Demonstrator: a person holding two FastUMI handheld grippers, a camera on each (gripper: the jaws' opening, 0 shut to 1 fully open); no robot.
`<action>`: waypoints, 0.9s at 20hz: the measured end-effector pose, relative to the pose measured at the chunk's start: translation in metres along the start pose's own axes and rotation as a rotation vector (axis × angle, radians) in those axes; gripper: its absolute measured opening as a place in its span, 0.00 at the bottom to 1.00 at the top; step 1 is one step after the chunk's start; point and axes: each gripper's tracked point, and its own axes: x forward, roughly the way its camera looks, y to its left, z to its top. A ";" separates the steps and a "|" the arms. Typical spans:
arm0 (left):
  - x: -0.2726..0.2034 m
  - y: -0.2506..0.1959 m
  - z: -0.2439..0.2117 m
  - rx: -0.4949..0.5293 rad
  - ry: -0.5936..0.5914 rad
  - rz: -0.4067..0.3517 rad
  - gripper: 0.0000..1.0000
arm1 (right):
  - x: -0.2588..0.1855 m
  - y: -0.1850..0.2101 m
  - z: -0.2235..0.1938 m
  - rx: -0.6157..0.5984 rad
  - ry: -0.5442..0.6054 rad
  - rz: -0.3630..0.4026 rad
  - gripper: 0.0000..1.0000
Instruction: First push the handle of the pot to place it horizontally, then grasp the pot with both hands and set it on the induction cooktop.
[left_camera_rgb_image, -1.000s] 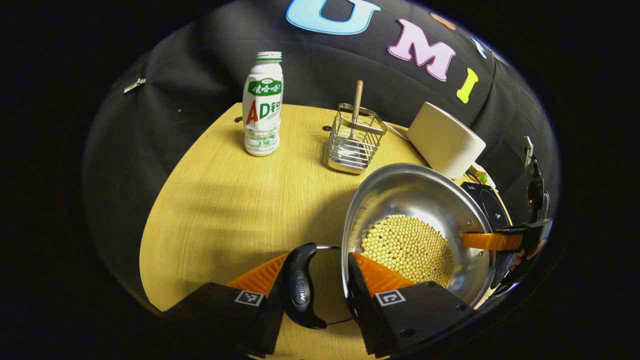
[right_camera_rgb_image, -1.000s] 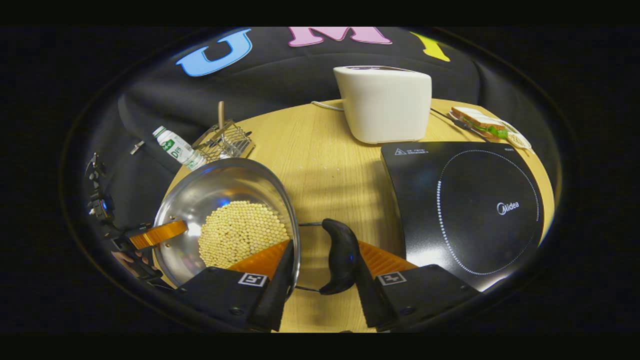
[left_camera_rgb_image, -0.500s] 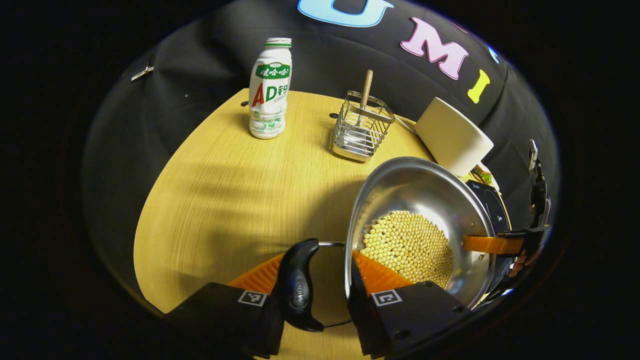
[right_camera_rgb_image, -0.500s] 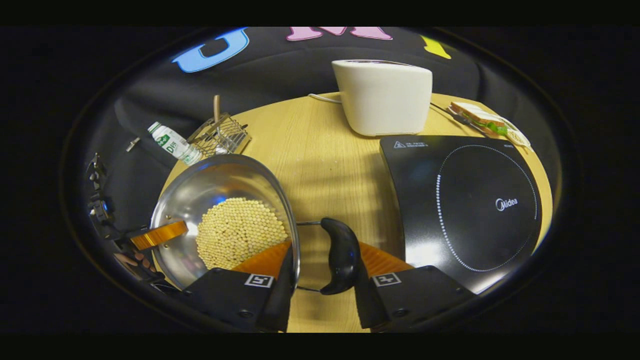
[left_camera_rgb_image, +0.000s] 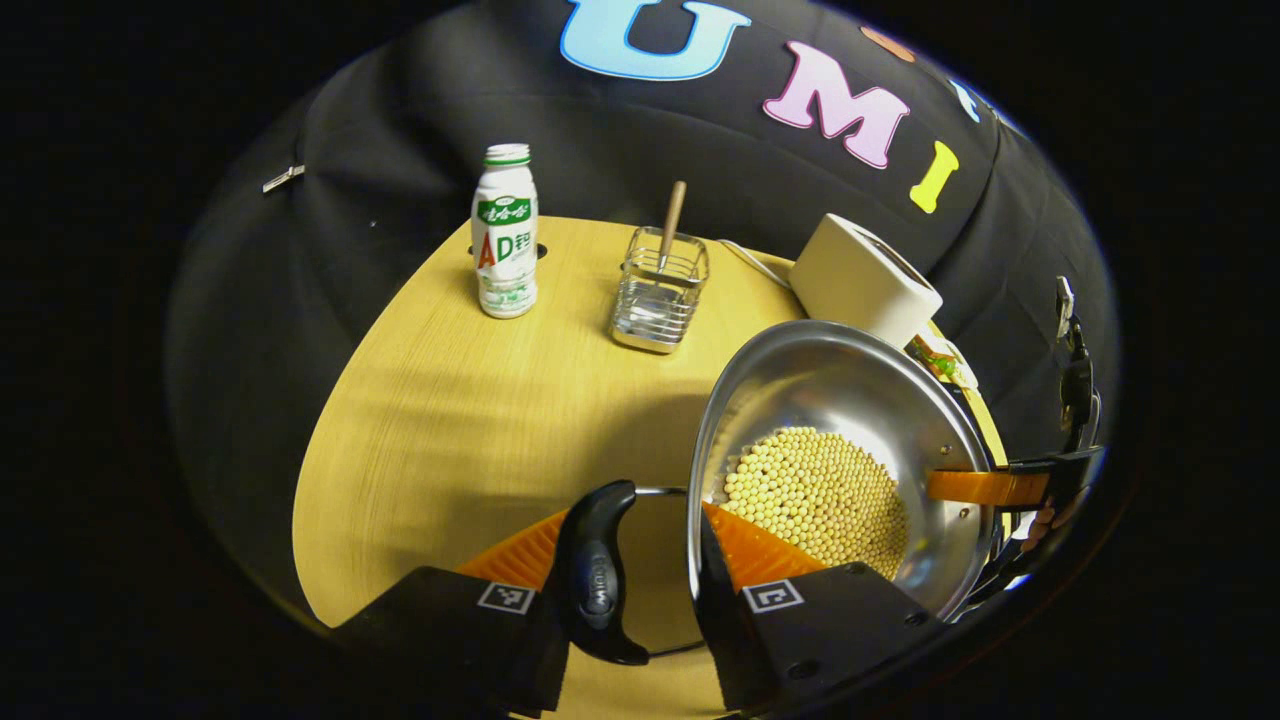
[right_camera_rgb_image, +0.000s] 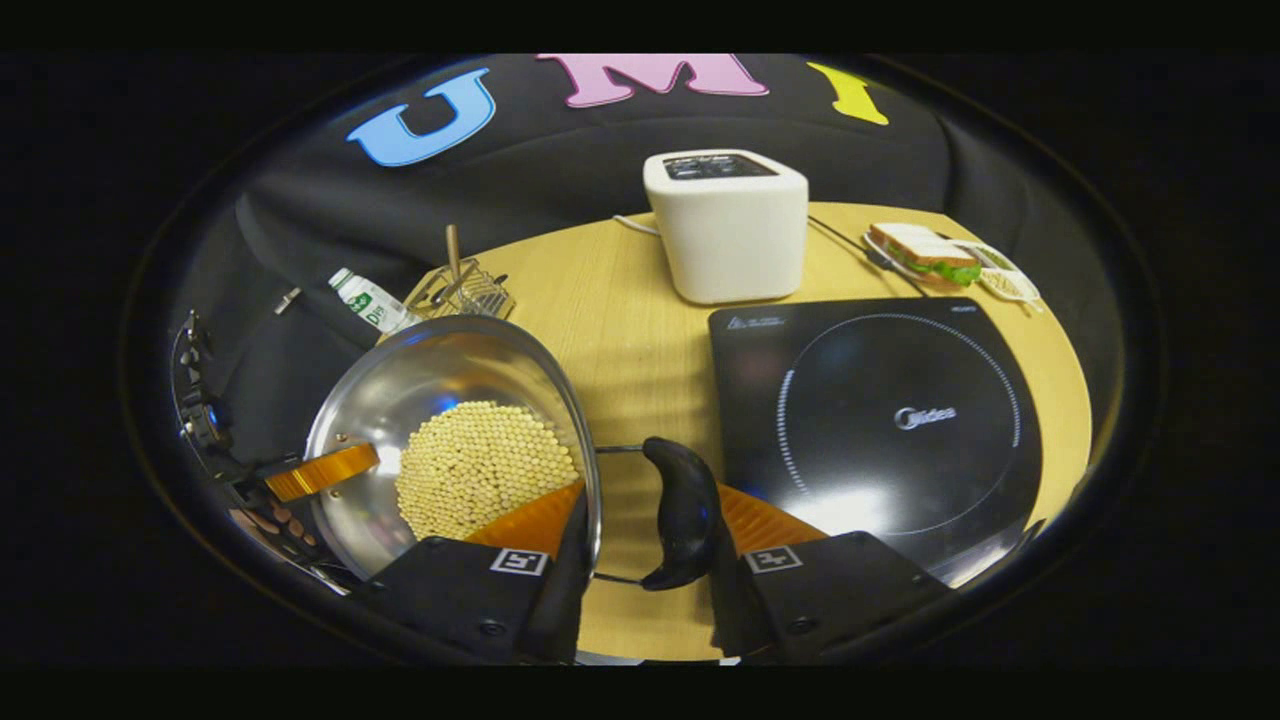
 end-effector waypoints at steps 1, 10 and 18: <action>-0.003 -0.012 0.001 -0.003 -0.002 -0.003 0.61 | -0.008 -0.008 0.004 0.002 -0.006 0.000 0.56; 0.000 -0.124 0.012 0.012 0.015 -0.031 0.61 | -0.056 -0.105 0.032 0.045 -0.042 -0.033 0.56; 0.042 -0.232 0.007 -0.003 0.038 -0.066 0.61 | -0.071 -0.213 0.060 0.049 -0.066 -0.088 0.56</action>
